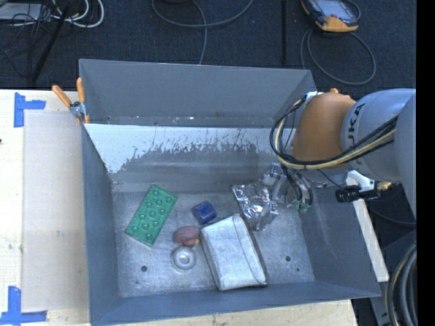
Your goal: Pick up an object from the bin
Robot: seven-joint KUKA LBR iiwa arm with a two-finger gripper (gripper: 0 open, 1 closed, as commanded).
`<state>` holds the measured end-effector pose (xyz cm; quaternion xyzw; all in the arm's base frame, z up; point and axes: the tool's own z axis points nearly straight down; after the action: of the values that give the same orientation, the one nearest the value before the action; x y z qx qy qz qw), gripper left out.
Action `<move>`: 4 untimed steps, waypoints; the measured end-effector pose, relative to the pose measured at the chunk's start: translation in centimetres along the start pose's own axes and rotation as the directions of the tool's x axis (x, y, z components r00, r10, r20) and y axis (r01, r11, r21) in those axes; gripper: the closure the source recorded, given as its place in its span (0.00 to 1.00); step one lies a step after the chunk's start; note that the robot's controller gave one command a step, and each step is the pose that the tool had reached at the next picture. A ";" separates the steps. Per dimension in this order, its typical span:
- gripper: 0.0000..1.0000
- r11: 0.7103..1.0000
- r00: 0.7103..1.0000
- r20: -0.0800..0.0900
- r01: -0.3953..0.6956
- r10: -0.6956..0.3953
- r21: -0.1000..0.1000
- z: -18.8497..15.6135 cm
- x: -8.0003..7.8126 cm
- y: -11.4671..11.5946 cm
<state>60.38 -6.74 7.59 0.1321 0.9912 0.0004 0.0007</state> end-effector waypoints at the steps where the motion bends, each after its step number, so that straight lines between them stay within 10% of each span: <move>1: 1.00 1.000 1.000 0.011 0.001 -0.001 0.001 -0.4 -0.3 0.0; 4: 1.00 1.000 1.000 0.001 0.010 -0.010 0.001 -6.9 -0.6 0.1</move>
Offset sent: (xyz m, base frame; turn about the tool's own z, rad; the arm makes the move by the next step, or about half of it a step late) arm 0.0000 0.0000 0.0000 0.0000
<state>60.97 -6.82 14.53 0.1270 0.9919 -0.0002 0.0010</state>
